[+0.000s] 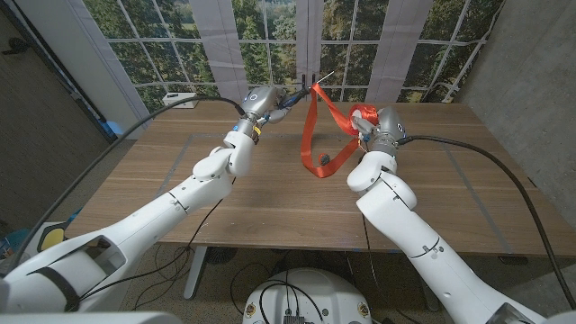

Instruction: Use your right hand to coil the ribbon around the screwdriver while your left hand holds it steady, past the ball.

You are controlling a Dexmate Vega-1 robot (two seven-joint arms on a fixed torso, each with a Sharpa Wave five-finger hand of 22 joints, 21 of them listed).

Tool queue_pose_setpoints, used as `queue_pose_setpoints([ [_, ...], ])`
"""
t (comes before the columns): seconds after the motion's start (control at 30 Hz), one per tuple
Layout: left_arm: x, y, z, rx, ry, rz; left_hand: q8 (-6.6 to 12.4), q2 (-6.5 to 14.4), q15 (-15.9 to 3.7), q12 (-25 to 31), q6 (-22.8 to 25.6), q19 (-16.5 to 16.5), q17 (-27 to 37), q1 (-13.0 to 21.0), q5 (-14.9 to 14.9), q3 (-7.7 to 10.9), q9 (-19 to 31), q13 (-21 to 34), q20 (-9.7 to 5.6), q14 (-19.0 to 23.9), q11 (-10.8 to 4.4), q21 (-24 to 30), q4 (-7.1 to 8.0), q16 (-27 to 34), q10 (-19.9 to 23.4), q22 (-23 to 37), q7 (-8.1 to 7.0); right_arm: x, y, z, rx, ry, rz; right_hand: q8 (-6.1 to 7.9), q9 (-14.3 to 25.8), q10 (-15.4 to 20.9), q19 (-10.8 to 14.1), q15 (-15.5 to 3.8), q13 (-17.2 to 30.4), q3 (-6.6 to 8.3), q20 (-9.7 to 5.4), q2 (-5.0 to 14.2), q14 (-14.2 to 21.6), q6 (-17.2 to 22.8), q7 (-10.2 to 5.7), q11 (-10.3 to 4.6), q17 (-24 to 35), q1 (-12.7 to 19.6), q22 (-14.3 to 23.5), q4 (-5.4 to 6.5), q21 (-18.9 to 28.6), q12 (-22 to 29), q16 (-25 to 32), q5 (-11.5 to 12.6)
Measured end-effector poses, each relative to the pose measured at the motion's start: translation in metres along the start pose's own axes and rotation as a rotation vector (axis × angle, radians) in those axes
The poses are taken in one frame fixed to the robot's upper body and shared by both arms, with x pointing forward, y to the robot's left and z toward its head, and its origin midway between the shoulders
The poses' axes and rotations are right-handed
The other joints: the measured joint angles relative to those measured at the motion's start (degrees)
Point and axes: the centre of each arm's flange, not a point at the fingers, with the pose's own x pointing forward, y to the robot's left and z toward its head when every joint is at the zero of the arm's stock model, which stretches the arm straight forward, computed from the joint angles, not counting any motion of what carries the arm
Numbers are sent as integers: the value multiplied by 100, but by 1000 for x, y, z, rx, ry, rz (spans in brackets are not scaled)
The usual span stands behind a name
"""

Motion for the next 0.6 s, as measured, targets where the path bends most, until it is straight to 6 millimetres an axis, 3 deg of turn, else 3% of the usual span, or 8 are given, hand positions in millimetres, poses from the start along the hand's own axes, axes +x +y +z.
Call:
queue_pose_setpoints([
  [0.5, -2, 6, -4, -36, -49, -41, -3, 0, 0, -39, 0, 0, 1, 0, -1, 0, 0, 3, 0, 0, -19, 0, 0, 3, 18, -4, 0, 32, 22, -6, 2, 14, 16, 1, 0, 0, -21, 0, 0, -7, -21, 0, 0, 0, 0, 0, -5, 0, 1, -7, 39, 4, 0, -1],
  [0.6, -3, 6, -3, -64, -71, -61, -10, 0, 0, -44, 0, 0, 2, 0, -2, 0, 0, 3, 0, -1, -19, 0, 0, -3, 18, -4, 1, 47, 27, -4, -9, 8, 8, 1, 0, 0, -21, 0, 0, -8, -21, 0, 0, 0, 0, 0, -5, 0, 1, -8, 70, 4, 0, -1],
])
